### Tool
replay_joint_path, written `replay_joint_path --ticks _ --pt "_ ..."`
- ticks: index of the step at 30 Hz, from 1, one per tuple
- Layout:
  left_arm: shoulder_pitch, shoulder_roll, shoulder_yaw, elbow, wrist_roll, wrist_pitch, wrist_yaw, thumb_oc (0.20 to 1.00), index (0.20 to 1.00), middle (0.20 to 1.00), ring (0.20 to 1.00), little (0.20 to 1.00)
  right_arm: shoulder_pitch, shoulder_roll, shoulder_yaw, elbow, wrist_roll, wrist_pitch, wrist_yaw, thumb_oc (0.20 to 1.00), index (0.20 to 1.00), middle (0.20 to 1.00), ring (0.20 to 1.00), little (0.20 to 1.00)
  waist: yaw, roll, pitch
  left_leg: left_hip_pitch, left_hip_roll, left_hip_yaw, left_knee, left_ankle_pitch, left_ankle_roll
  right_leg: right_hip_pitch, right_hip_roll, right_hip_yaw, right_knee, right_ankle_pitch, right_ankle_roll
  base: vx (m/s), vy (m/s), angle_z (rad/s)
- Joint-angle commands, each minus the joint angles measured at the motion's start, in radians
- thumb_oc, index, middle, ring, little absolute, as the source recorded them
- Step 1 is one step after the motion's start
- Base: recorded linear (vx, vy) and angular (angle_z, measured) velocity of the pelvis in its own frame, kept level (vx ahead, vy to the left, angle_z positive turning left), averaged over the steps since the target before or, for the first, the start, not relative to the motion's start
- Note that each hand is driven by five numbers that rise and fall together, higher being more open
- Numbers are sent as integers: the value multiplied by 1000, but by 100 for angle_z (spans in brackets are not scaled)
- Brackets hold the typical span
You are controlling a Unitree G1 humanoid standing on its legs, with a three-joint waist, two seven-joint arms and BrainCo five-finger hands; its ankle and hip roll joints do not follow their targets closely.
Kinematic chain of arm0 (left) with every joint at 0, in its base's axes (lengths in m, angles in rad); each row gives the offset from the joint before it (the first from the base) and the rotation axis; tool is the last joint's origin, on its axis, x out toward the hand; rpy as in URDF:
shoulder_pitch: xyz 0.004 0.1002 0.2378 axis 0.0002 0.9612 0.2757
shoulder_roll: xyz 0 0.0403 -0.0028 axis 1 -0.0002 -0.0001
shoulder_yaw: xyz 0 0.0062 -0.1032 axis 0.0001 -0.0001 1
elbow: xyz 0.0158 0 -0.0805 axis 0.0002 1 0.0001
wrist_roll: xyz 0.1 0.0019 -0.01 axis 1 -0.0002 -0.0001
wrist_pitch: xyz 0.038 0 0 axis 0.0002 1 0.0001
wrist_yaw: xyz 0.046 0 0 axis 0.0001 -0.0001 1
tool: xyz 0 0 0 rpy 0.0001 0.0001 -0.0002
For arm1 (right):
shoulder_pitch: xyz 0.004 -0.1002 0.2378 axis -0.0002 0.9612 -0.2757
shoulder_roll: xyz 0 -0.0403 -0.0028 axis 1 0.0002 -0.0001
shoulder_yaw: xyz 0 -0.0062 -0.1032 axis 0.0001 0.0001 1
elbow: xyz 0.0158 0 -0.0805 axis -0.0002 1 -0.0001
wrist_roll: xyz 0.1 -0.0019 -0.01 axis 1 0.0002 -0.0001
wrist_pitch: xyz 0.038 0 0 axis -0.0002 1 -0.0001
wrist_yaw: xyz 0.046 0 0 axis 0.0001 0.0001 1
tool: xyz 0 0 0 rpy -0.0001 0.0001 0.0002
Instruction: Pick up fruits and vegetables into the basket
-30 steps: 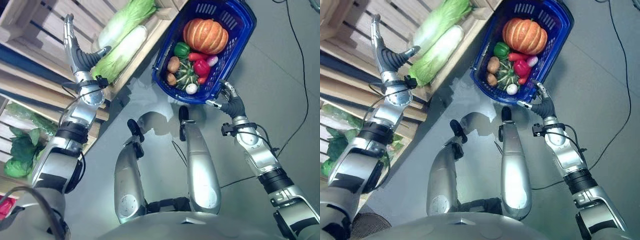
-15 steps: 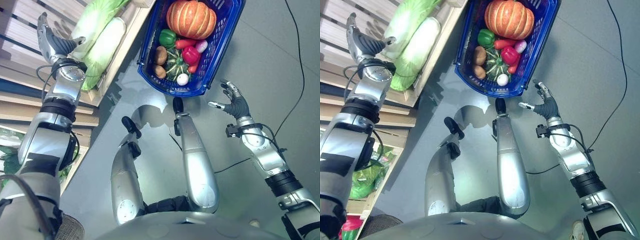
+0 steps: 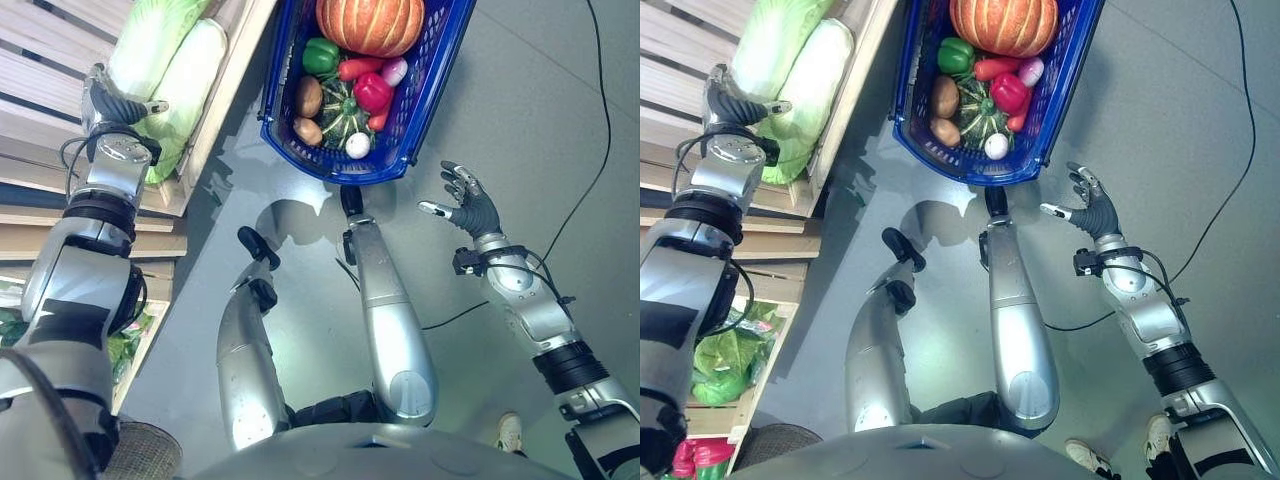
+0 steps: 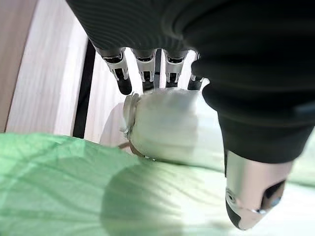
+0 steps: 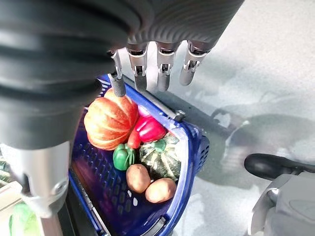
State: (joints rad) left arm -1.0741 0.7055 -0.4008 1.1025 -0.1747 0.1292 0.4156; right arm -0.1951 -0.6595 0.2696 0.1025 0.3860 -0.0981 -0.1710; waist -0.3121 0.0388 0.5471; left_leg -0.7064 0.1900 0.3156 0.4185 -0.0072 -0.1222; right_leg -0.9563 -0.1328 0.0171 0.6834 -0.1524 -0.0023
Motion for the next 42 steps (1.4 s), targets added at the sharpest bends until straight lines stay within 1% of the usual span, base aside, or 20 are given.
replay_joint_path --ticks 1,9,14,17,20,21,22,23,24,25,27,28,30,32,34,37,39,42 --pt "-6 75 -18 37 20 17 -12 1000 1000 1000 1000 1000 19 -25 -34 -45 41 -10 6 1000 1000 1000 1000 1000 -45 -18 -27 -62 3 39 164 -124 14 -1 6 18 -68 36 77 -1 52 -3" --pt "-35 77 -42 65 34 23 -35 1000 1000 1000 1000 1000 4 -39 -33 -40 61 11 17 1000 1000 1000 1000 1000 -58 -10 -27 -69 5 53 152 -115 4 -22 -1 29 -83 53 79 5 45 -4" --pt "-68 86 -62 74 25 6 -36 1000 1000 1000 1000 1000 -3 -52 -28 -27 74 4 21 1000 1000 1000 1000 1000 -66 -4 -27 -71 7 58 153 -115 -1 -34 -4 36 -79 54 77 22 36 -5" --pt "-99 84 -70 85 -10 -17 -30 1000 1000 1000 1000 1000 -8 -56 -24 -10 88 -11 25 1000 1000 1000 1000 1000 -74 1 -27 -71 8 64 149 -112 -5 -42 -6 42 -81 57 76 27 36 -3" --pt "-120 76 -73 89 -63 -32 -54 1000 1000 1000 1000 1000 -8 -56 -21 -5 102 -19 26 1000 1000 1000 1000 1000 -78 4 -27 -73 8 67 147 -111 -6 -48 -6 45 -80 58 75 7 8 -1" --pt "-132 71 -76 94 -113 -59 -87 1000 1000 1000 1000 1000 -11 -53 -17 0 104 -24 28 1000 1000 1000 1000 1000 -80 4 -27 -76 8 66 148 -111 -6 -53 -3 49 -78 58 74 0 0 0" --pt "-135 69 -77 95 -134 -67 -101 1000 1000 1000 1000 1000 -12 -52 -15 1 106 -26 29 1000 1000 1000 1000 1000 -81 4 -27 -77 8 66 149 -111 -6 -54 -3 49 -77 58 73 0 0 0" --pt "-142 59 -75 88 -188 -85 -163 1000 1000 1000 1000 1000 -10 -49 -14 -2 115 -30 33 1000 1000 1000 1000 1000 -83 5 -27 -83 8 66 150 -112 -5 -62 -1 53 -75 58 73 0 0 0" --pt "-141 54 -76 86 -198 -94 -178 1000 1000 1000 1000 1000 -10 -46 -15 -2 117 -29 34 1000 1000 1000 1000 1000 -84 6 -27 -85 6 65 149 -111 -6 -64 1 55 -75 59 73 0 0 0" --pt "-139 44 -82 74 -249 -120 -225 1000 1000 1000 1000 1000 -11 -41 -16 -2 122 -28 39 1000 1000 1000 1000 1000 -85 8 -27 -91 4 62 148 -108 -6 -71 4 60 -76 63 73 0 0 0" --pt "-130 29 -80 51 -347 -116 -300 1000 1000 1000 1000 1000 -8 -41 -19 -9 131 -21 46 1000 1000 1000 1000 1000 -87 9 -27 -101 3 62 149 -110 -3 -82 10 68 -72 61 71 0 0 0" --pt "-119 9 -78 35 -407 -118 -378 1000 1000 1000 1000 1000 -8 -36 -23 -11 138 -15 52 1000 1000 1000 1000 1000 -90 10 -27 -106 4 67 153 -112 -1 -90 12 70 -69 61 71 0 0 0" --pt "-109 -11 -84 13 -452 -115 -459 1000 1000 1000 1000 1000 -15 -33 -28 -10 144 -7 63 1000 1000 1000 1000 1000 -92 10 -27 -111 6 73 153 -112 -1 -96 12 70 -75 67 74 0 0 0" --pt "-101 -19 -83 -2 -494 -108 -484 1000 1000 1000 1000 1000 -21 -33 -30 -11 150 0 68 1000 1000 1000 1000 1000 -93 10 -27 -117 8 76 153 -110 -2 -102 13 70 -77 70 74 4 2 2" --pt "-92 -33 -73 -18 -574 -88 -533 1000 1000 1000 1000 1000 -25 -35 -30 -7 149 11 81 1000 1000 1000 1000 1000 -95 10 -27 -124 10 75 156 -109 -1 -110 17 73 -73 69 73 0 0 0" --pt "-80 -53 -61 -36 -635 -50 -564 1000 1000 1000 1000 1000 -29 -35 -38 -11 144 32 93 1000 1000 1000 1000 1000 -97 9 -27 -128 9 74 156 -110 1 -117 21 78 -68 68 71 11 2 -7" --pt "-77 -65 -52 -36 -619 -30 -580 1000 1000 1000 1000 1000 -31 -37 -42 -10 144 32 105 1000 1000 1000 1000 1000 -99 4 -27 -127 10 74 155 -110 1 -115 24 76 -70 69 71 -5 -23 -6" --pt "-75 -73 -63 -31 -567 -16 -562 1000 1000 1000 1000 1000 -34 -38 -43 -13 145 32 104 1000 1000 1000 1000 1000 -100 0 -27 -126 11 73 155 -109 1 -112 25 73 -72 71 70 -14 -43 -1"
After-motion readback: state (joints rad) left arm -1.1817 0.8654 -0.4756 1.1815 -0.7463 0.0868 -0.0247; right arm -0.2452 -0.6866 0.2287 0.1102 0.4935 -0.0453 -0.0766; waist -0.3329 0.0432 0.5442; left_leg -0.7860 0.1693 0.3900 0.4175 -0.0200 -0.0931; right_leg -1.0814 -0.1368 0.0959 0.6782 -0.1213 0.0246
